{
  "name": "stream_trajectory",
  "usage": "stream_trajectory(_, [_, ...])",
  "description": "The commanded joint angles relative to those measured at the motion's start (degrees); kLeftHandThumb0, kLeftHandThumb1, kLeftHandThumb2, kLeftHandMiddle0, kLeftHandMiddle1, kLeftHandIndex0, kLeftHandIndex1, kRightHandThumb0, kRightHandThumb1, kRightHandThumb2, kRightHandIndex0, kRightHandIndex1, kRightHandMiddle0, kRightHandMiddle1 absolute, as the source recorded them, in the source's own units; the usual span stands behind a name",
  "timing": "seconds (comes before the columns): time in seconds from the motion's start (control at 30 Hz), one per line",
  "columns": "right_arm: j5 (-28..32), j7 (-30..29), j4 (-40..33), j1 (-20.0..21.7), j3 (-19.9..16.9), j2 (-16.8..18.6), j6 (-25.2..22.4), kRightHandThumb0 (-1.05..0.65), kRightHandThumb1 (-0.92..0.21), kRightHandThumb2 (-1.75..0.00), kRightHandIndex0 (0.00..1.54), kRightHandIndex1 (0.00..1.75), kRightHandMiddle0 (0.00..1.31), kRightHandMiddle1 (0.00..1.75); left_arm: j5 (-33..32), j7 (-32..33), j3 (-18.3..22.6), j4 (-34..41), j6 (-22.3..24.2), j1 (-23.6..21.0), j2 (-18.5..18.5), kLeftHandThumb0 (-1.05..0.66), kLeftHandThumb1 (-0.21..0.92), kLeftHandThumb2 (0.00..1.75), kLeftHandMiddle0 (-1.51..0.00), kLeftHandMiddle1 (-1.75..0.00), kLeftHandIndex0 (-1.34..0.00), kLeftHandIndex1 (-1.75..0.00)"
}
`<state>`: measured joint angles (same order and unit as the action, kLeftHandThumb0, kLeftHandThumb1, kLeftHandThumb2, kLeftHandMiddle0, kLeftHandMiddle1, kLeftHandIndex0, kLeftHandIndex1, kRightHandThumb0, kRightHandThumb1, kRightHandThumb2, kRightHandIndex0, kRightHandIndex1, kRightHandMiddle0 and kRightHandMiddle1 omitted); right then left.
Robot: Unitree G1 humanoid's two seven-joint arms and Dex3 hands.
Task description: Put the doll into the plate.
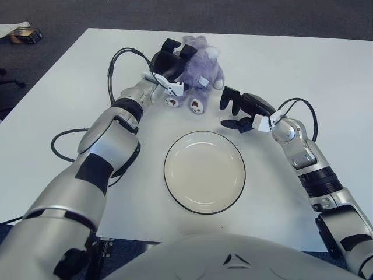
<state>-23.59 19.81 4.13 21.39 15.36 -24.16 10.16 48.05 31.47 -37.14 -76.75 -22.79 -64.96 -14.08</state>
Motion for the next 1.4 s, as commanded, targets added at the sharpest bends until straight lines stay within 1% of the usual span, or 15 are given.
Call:
stream_trajectory(0.0, [0.4, 0.2, 0.1, -0.4, -0.5, -0.6, 0.6, -0.01, -0.84, -0.63, 0.36, 1.6, 0.04, 1.75, -0.1, -1.1, 0.1, -0.2, 3.1, -0.2, 0.9, -0.57, 0.5, 0.89, 0.0, -0.61, 0.0, -0.76])
stream_trajectory(0.13, [0.2, 0.0, -0.2, -0.6, -0.5, -0.5, 0.3, -0.01, -0.86, -0.6, 0.35, 1.6, 0.03, 1.75, -1.1, -1.6, 1.0, -0.1, 5.4, 0.2, 2.2, -0.67, 0.59, 0.8, 0.0, -0.64, 0.0, -0.76])
stream_trajectory(0.27, [0.3, -0.1, -0.2, -0.6, -0.6, -0.4, 0.3, -0.01, -0.88, -0.57, 0.35, 1.59, 0.02, 1.75, -3.1, -3.3, 2.9, 0.0, 7.0, 0.3, 3.6, -0.72, 0.67, 0.72, 0.0, -0.69, 0.0, -0.78])
stream_trajectory(0.47, [0.5, 0.0, -0.1, -0.5, -0.7, -0.7, 1.0, -0.01, -0.89, -0.55, 0.34, 1.59, 0.02, 1.75, -5.4, -4.8, 4.9, 0.3, 9.2, 0.5, 5.9, -0.76, 0.75, 0.66, 0.0, -0.75, 0.0, -0.78])
stream_trajectory(0.6, [0.0, -0.5, -0.2, -0.7, -0.8, -0.6, 0.9, -0.01, -0.89, -0.55, 0.33, 1.6, 0.01, 1.75, -6.2, -5.2, 5.5, 0.5, 10.0, 0.4, 7.1, -0.77, 0.76, 0.64, 0.0, -0.77, 0.0, -0.77])
stream_trajectory(0.87, [-0.7, -2.4, -0.4, -1.3, -0.9, -0.2, 1.6, -0.01, -0.91, -0.51, 0.34, 1.57, 0.03, 1.75, -7.7, -6.8, 6.4, 2.0, 10.8, 0.2, 9.0, -0.83, 0.78, 0.61, 0.0, -0.81, 0.0, -0.76])
stream_trajectory(1.0, [-1.4, -3.4, -0.6, -1.3, -0.7, -0.2, 2.0, -0.01, -0.92, -0.49, 0.34, 1.54, 0.04, 1.75, -8.5, -8.2, 6.9, 2.7, 11.2, 0.2, 9.4, -0.86, 0.8, 0.57, 0.0, -0.78, 0.0, -0.74])
stream_trajectory(1.13, [-1.4, -3.7, -0.8, -1.4, -0.7, -0.2, 1.7, -0.01, -0.92, -0.47, 0.36, 1.51, 0.05, 1.75, -9.6, -9.9, 7.8, 3.0, 11.9, 0.3, 10.1, -0.87, 0.81, 0.54, 0.0, -0.71, 0.0, -0.69])
stream_trajectory(1.17, [-1.4, -3.7, -0.9, -1.5, -0.7, -0.1, 1.6, -0.13, -0.92, -0.49, 0.32, 1.45, 0.1, 1.75, -9.8, -10.2, 8.0, 3.1, 12.0, 0.3, 10.2, -0.87, 0.82, 0.53, 0.0, -0.7, 0.0, -0.68])
stream_trajectory(1.2, [-1.3, -3.7, -0.9, -1.5, -0.7, -0.1, 1.4, -0.21, -0.92, -0.5, 0.3, 1.42, 0.13, 1.75, -10.3, -10.7, 8.3, 3.1, 12.3, 0.2, 10.5, -0.88, 0.82, 0.53, 0.0, -0.69, 0.0, -0.67])
stream_trajectory(1.33, [-1.4, -3.6, -1.2, -1.5, -0.7, 0.0, 1.1, -0.31, -0.92, -0.51, 0.26, 1.36, 0.17, 1.75, -11.6, -11.3, 9.3, 3.1, 12.7, 0.3, 11.5, -0.86, 0.82, 0.51, 0.0, -0.73, 0.0, -0.66])
stream_trajectory(1.37, [-1.7, -3.9, -1.2, -1.5, -0.6, -0.1, 1.2, -0.33, -0.92, -0.51, 0.26, 1.35, 0.18, 1.75, -11.7, -10.9, 9.5, 2.9, 12.6, 0.3, 11.8, -0.84, 0.81, 0.51, 0.0, -0.77, 0.0, -0.67])
